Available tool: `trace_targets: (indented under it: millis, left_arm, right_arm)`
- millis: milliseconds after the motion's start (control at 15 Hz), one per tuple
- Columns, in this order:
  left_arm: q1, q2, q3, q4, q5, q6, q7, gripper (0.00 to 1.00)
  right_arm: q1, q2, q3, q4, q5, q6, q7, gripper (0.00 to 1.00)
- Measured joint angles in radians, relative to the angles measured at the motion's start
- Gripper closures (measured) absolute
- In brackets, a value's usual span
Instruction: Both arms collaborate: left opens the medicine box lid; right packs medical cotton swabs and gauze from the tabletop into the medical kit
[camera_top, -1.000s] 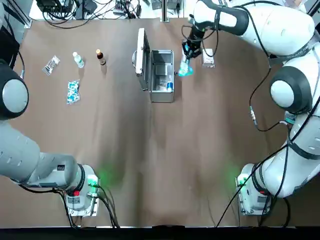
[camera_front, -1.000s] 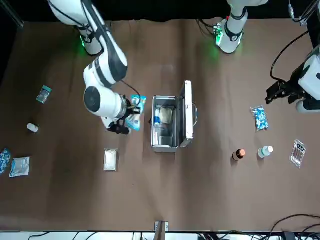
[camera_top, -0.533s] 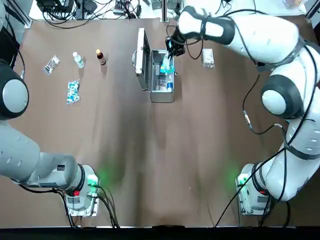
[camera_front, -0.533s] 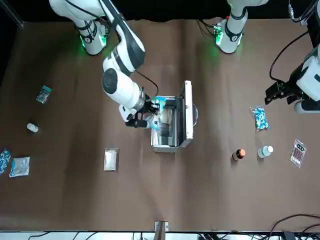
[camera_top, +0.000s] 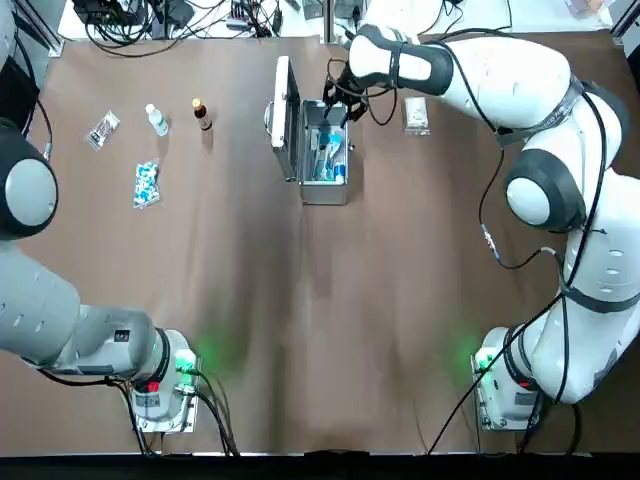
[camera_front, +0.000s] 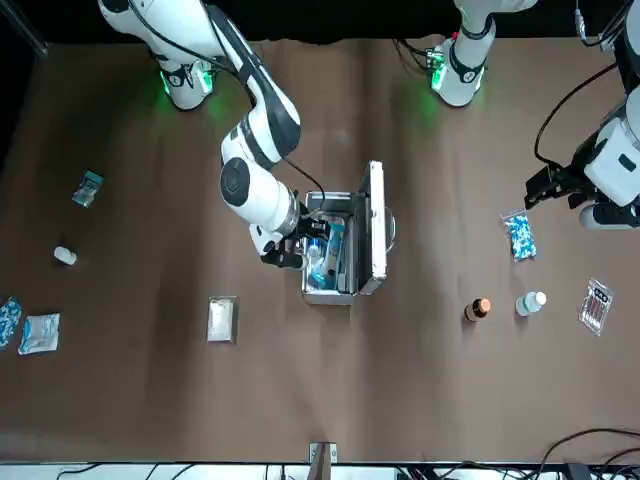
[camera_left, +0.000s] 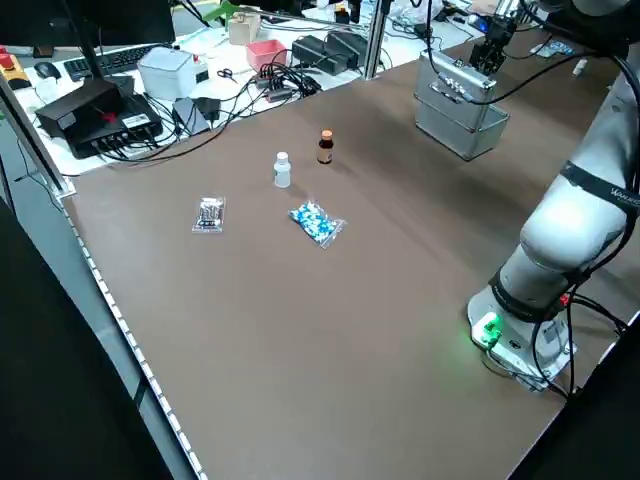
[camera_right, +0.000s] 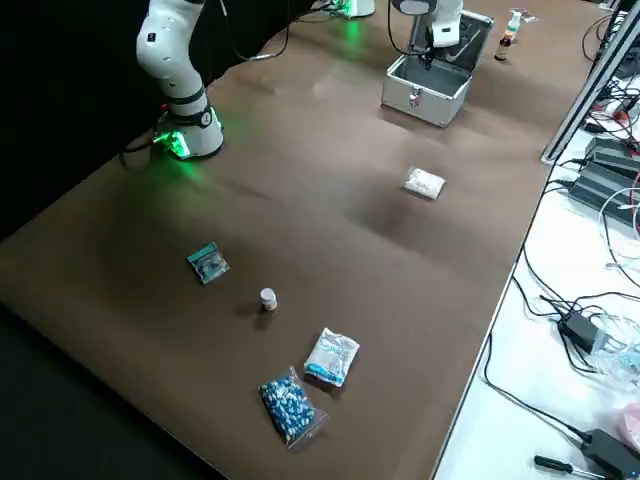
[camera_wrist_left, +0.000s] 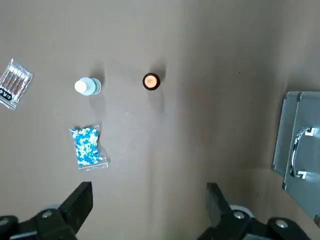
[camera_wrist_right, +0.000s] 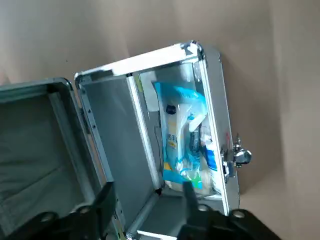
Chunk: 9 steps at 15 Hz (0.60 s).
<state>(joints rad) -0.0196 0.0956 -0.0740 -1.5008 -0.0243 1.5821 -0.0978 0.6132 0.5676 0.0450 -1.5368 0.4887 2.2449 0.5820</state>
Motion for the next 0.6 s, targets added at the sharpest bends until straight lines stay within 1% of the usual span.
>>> trace_targets:
  millis: [67, 133, 267, 333, 533, 600]
  left_arm:
    - [-0.001, -0.001, -0.002, -0.003, 0.000, -0.001, 0.000, 0.00]
    - [-0.001, -0.005, -0.007, -0.010, 0.000, -0.001, 0.001, 0.00]
    - [-0.002, -0.017, -0.016, -0.026, 0.000, -0.001, 0.001, 0.00]
    - [-0.002, -0.023, -0.018, -0.031, 0.000, -0.001, 0.001, 0.00]
    - [0.001, -0.029, -0.018, -0.034, 0.000, 0.000, 0.001, 0.00]
    - [0.004, -0.029, -0.018, -0.034, 0.000, 0.000, 0.001, 0.00]
  right_arm:
    - [-0.005, 0.000, -0.006, 0.008, 0.000, -0.016, 0.000, 0.33]
    - [-0.015, 0.000, -0.012, 0.014, -0.001, -0.046, 0.000, 0.26]
    - [-0.065, -0.002, -0.023, 0.027, -0.018, -0.113, -0.003, 0.25]
    - [-0.103, -0.007, -0.025, 0.035, -0.052, -0.154, -0.011, 0.25]
    - [-0.211, -0.023, -0.028, 0.048, -0.229, -0.273, -0.096, 0.25]
    - [-0.258, -0.023, -0.029, 0.047, -0.285, -0.290, -0.180, 0.25]
